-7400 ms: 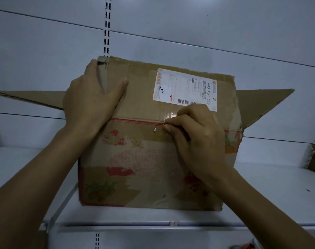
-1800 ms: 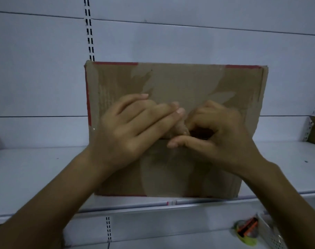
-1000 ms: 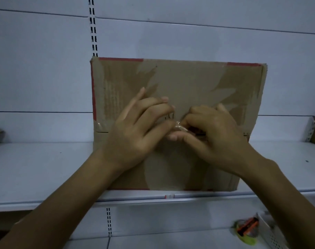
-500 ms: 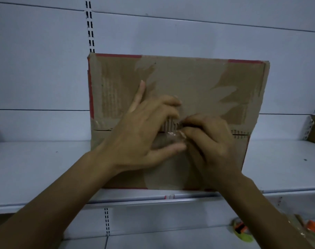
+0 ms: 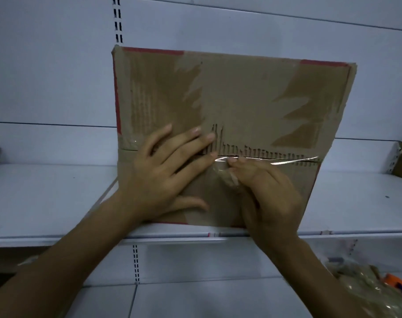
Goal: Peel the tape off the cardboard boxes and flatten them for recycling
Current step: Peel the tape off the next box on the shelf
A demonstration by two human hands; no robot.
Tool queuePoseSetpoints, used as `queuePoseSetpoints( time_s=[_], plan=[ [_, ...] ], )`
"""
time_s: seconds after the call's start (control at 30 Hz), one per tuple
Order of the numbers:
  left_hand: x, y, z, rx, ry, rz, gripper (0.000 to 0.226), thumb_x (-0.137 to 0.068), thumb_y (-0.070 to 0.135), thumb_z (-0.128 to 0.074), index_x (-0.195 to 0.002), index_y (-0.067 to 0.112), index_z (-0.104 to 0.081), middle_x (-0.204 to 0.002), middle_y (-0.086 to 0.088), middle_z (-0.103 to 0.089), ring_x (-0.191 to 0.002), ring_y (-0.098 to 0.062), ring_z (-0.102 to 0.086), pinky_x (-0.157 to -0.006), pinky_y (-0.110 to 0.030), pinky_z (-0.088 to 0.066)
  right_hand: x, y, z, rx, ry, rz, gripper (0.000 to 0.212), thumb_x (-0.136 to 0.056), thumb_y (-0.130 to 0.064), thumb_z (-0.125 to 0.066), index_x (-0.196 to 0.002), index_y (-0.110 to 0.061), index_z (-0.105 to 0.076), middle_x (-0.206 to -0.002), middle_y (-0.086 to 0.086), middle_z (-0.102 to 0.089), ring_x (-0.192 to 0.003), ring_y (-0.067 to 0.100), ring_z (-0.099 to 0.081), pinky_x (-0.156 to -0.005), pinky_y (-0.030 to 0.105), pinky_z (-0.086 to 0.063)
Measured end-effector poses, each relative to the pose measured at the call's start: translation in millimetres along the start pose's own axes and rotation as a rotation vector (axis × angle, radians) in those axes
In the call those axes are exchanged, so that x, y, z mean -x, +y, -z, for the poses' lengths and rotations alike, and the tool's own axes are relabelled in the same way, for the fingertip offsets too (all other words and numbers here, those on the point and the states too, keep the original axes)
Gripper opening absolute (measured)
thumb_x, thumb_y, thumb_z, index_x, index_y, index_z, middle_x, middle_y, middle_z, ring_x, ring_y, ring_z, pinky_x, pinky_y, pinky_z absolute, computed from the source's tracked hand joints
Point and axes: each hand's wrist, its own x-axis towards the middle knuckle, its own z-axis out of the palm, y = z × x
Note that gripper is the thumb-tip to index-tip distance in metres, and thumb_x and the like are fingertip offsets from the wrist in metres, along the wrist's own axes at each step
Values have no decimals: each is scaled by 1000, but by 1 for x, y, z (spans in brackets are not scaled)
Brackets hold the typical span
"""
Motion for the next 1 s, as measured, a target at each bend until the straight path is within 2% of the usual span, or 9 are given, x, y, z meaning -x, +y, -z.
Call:
queuePoseSetpoints(
  time_s=[0.17, 0.3, 0.4, 0.53, 0.6, 0.7, 0.83, 0.9, 1.0],
  plan=[
    [3, 17, -2, 84, 49, 191, 55, -92, 55, -51, -125, 11, -57, -128, -9, -50, -116, -27, -48, -108, -46, -28, 6, 1, -8, -7, -10, -5, 29, -90, -15, -62, -117, -12, -52, -121, 18, -61, -117, 26, -53, -101, 41, -43],
    [4, 18, -12, 126, -14, 285, 57, -88, 54, -51, -119, 7, -59, -122, -11, -46, -113, -31, -45, -105, -47, -27, 32, -7, 1, 209, 46, 39, 76, -84, -21, -71, -147, -26, -28, -155, 15, -23, -143, 24, -26, -109, 46, -33],
    [9, 5, -21, 172, -60, 313, 58, -81, 49, -60, -118, 5, -57, -120, -15, -50, -112, -34, -47, -106, -52, -28, 26, 11, 24, 87, 85, -356, 76, -87, -33, -65, -148, -15, -23, -151, 17, -26, -143, 20, -24, -114, 41, -28],
    [18, -8, -22, 309, -148, 362, 72, -76, 57, -64, -130, 12, -50, -121, -13, -50, -116, -32, -46, -114, -51, -22, 3, 36, 36, -366, -146, -945, 86, -76, -54, -66, -145, -36, -20, -145, -25, -35, -133, 2, -37, -112, 38, -36],
    [16, -7, -13, 491, -155, 470, 95, -68, 66, -66, -144, 20, -33, -127, -10, -49, -121, -31, -46, -113, -52, -25, 4, 35, 27, -432, -247, -956, 91, -75, -59, -68, -149, -35, -19, -141, -22, -44, -127, 5, -46, -105, 40, -45],
    [8, -11, 8, 751, 54, 687, 123, -65, 77, -62, -150, 10, -3, -129, -11, -47, -120, -24, -49, -107, -42, -38, 15, 11, 11, -358, -128, -915, 88, -78, -60, -61, -150, -34, -17, -146, -10, -40, -132, 12, -40, -105, 46, -42],
    [-33, 5, 45, 493, 125, 632, 96, -84, 76, -33, -147, 6, -12, -153, -21, -17, -143, -26, -19, -118, -42, -19, 11, -52, -4, -216, -17, -774, 91, -76, -62, -57, -149, -32, -11, -147, -2, -36, -128, 16, -34, -106, 38, -32],
    [-60, 22, 54, 386, 52, 660, 100, -80, 74, -45, -150, 12, -10, -158, -19, -4, -147, -31, -4, -116, -55, -12, 6, -82, -13, -296, -16, -777, 96, -72, -61, -59, -148, -33, -9, -142, -15, -32, -128, 12, -33, -103, 30, -29],
    [-72, 37, 59, 289, 59, 828, 108, -75, 70, -60, -153, 22, -3, -159, -12, 14, -146, -30, 13, -113, -64, -7, 4, -105, -22, -532, 7, -822, 82, -75, -49, -58, -145, -40, -16, -140, -23, -32, -132, 4, -31, -106, 37, -36]
  ],
)
